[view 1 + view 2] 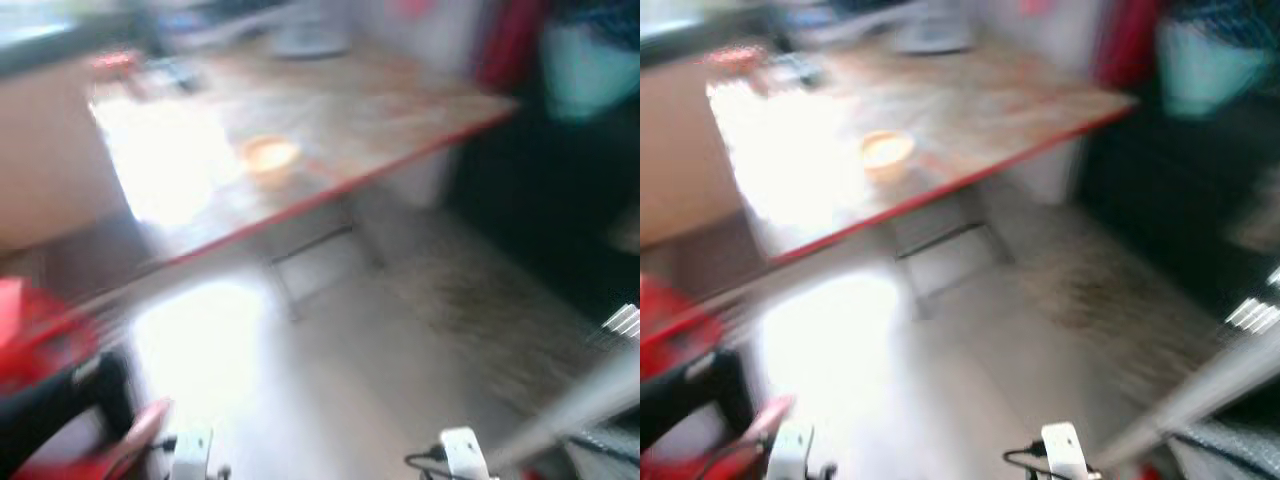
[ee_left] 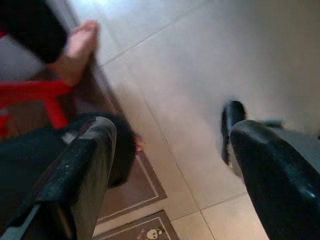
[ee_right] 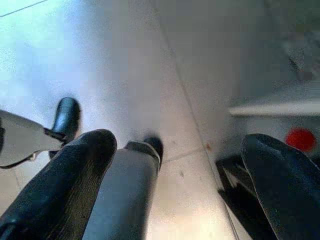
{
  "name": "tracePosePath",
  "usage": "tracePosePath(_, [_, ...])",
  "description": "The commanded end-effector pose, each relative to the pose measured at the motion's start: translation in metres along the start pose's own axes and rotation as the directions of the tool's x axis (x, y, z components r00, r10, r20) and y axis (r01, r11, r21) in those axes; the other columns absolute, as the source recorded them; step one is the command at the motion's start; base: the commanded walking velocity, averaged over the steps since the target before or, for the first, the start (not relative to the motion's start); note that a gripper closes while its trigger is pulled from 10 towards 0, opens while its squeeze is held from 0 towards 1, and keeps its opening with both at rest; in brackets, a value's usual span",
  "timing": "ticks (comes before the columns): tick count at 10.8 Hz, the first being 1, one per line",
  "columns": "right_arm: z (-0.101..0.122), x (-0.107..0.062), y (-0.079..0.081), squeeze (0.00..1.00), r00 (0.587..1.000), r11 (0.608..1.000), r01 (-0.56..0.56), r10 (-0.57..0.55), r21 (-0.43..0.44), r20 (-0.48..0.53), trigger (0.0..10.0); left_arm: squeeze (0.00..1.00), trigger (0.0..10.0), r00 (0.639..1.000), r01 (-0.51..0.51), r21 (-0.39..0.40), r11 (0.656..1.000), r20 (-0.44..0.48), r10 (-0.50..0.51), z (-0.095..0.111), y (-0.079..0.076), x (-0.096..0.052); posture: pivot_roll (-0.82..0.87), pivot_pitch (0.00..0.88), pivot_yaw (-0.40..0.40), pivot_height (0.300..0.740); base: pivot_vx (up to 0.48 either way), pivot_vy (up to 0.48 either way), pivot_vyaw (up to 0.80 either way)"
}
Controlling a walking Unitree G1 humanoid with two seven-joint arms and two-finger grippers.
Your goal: Restocking fridge
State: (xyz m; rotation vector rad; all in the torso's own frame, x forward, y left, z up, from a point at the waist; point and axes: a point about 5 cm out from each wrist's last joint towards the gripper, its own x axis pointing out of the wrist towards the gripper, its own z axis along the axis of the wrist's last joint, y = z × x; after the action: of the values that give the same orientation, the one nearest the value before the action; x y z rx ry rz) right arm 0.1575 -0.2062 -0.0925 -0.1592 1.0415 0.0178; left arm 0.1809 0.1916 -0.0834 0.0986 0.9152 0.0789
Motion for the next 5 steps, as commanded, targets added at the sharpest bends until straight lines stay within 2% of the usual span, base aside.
tracePosePath(1, [-0.008,-0.001,0.000,0.00,1.000,1.000,-0.006,0.006,0.008,-0.027,10.0,0.00,10.0,1.000,-0.012,-0.010,1.000,-0.029,0.011,-0.011,0.001,-0.002,-0.11,0.098,0.096,0.740,0.000,0.000,0.43])
tracePosePath(2, [-0.009,-0.001,0.001,0.00,0.999,1.000,-0.013,0.014,0.020,-0.029,10.0,0.00,10.0,1.000,-0.020,-0.039,0.999,0.016,0.020,-0.008,0.002,-0.003,-0.10,0.102,0.096,0.740,0.000,0.000,0.00])
tracePosePath(3, [-0.009,-0.001,0.001,0.00,1.000,1.000,-0.012,0.013,0.023,-0.027,10.0,0.00,10.0,0.995,-0.023,-0.050,0.998,0.093,0.027,0.005,0.002,-0.002,-0.10,0.107,0.095,0.740,0.000,0.000,0.00])
tracePosePath(4, [-0.010,-0.002,0.000,0.00,1.000,1.000,-0.013,0.014,0.023,-0.027,10.0,0.00,10.0,0.976,-0.031,-0.068,0.997,0.213,0.045,0.037,0.003,0.002,-0.10,0.110,0.092,0.740,0.000,0.000,0.00])
tracePosePath(5, [-0.010,-0.002,0.000,0.00,0.999,1.000,-0.014,0.015,0.024,-0.028,10.0,0.00,10.0,0.924,-0.053,-0.105,0.993,0.371,0.089,0.077,0.012,0.001,-0.10,0.113,0.093,0.740,0.000,0.000,0.00])
